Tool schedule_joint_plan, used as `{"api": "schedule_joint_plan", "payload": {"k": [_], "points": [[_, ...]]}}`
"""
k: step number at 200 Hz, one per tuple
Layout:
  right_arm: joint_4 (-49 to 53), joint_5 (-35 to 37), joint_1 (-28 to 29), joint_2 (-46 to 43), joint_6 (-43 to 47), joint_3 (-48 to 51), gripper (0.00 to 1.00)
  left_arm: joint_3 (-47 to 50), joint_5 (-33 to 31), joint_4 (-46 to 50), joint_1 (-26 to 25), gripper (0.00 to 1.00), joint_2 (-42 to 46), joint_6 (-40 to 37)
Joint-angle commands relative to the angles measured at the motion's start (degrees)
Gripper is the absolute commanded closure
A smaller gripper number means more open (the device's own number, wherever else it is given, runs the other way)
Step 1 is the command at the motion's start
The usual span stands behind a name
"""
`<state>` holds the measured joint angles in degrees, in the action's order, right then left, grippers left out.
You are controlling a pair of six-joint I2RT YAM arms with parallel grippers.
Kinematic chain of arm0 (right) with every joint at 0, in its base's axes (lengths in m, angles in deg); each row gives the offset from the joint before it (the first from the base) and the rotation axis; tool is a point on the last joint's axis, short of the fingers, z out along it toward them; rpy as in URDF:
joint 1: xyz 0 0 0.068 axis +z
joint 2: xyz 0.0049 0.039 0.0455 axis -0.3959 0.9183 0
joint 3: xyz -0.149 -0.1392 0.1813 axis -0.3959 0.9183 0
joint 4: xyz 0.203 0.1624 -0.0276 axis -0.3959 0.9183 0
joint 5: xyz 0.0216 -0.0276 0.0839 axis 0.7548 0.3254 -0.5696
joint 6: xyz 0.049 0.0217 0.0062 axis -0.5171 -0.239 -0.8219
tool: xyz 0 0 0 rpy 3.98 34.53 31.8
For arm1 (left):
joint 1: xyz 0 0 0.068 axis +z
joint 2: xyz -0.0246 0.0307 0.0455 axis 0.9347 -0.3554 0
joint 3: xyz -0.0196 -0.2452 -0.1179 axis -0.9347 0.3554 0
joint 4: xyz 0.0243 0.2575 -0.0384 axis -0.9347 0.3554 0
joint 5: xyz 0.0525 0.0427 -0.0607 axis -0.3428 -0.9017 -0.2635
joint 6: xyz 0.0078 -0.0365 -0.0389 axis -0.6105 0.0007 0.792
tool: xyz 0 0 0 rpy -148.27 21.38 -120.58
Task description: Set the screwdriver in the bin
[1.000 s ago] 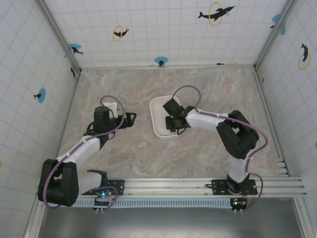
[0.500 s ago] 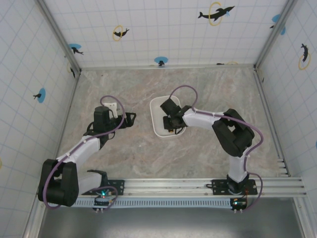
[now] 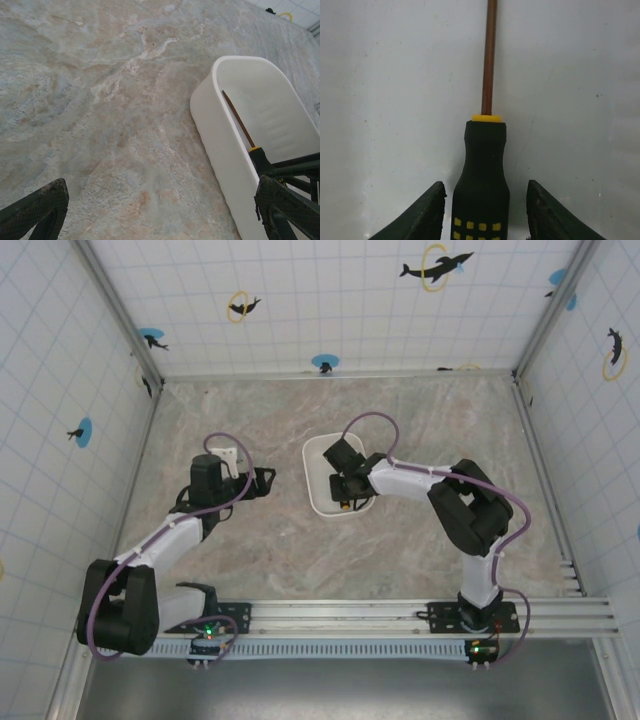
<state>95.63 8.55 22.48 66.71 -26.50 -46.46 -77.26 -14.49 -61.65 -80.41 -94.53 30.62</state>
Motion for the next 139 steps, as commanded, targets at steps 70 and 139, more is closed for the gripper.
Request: {"api": "schedule_joint_plan", "payload": {"k": [70,139], "points": [[7.58,4.33,0.75,-5.82,2.98,-4.84,0.40,-0.86,-0.37,0.65,-0.34,0.02,0.26,-1.28],[13.49,4.15,0.35,-15.58,16.92,-6.16,0.36,-3.14,-5.09,1.70,-0.32,0.02,2.36,-2.91]]}}
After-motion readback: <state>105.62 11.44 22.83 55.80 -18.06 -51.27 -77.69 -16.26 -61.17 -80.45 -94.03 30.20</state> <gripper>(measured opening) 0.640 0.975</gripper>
